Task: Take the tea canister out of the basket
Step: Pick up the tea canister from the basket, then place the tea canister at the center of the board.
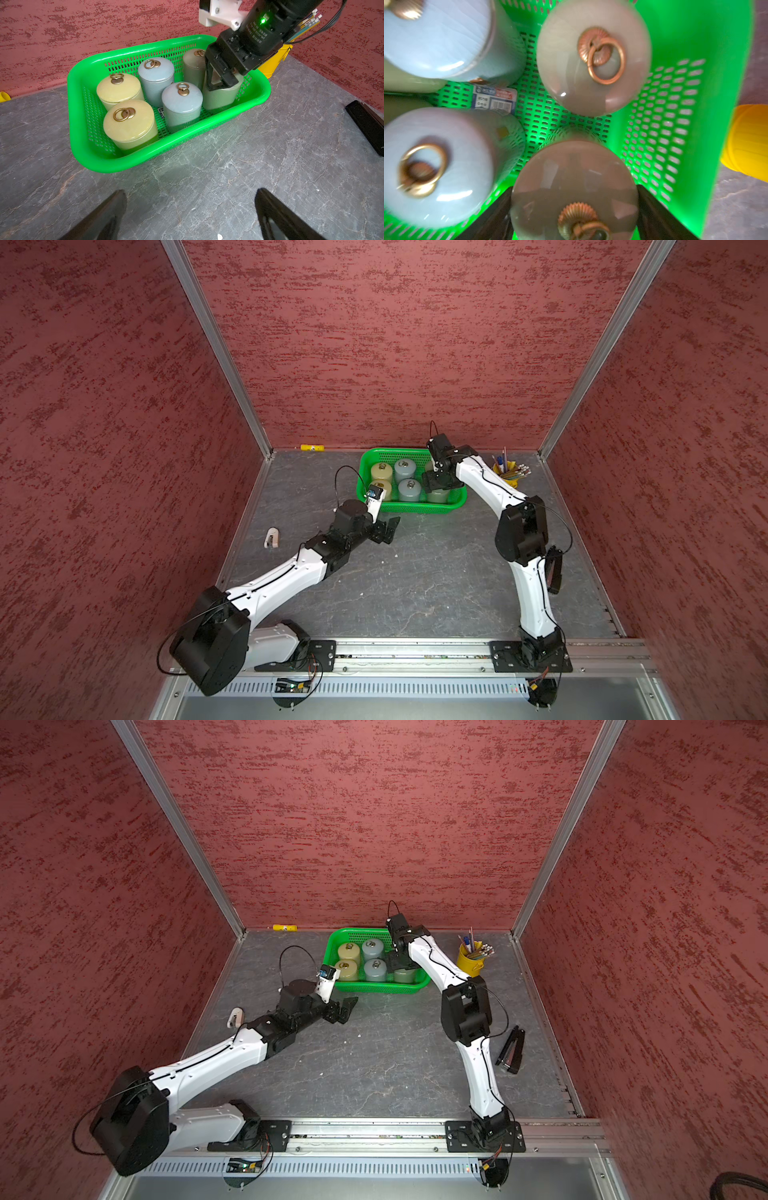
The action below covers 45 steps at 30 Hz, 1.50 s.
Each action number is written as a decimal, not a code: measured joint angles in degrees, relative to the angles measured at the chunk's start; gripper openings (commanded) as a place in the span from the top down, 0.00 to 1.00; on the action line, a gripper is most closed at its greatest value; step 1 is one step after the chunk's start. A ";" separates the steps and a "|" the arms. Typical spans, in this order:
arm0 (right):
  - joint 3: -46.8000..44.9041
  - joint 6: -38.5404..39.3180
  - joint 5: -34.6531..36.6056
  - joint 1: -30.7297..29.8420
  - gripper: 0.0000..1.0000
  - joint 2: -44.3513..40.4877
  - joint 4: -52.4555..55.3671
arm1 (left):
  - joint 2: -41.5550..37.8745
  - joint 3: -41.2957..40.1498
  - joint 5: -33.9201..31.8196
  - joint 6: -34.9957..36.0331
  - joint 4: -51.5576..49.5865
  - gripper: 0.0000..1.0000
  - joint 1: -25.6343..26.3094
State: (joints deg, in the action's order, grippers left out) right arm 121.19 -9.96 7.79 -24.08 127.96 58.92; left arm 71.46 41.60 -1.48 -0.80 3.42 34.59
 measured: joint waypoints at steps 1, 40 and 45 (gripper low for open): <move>-0.09 0.13 0.00 0.00 1.00 -0.90 0.02 | 0.00 0.00 0.04 -0.02 0.00 0.00 0.00; -14.86 6.93 -9.05 -21.57 1.00 -17.79 -7.76 | -9.86 7.65 1.57 -13.16 -22.53 0.00 -23.10; -13.42 6.32 -8.81 -24.20 1.00 -12.79 -8.46 | -9.86 7.65 1.68 -13.86 -23.17 0.00 -23.19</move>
State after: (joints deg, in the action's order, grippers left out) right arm 107.77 -3.64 -1.02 -48.27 115.18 50.46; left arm 61.60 49.25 0.21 -14.66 -19.75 11.40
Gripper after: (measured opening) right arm 0.847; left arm 0.997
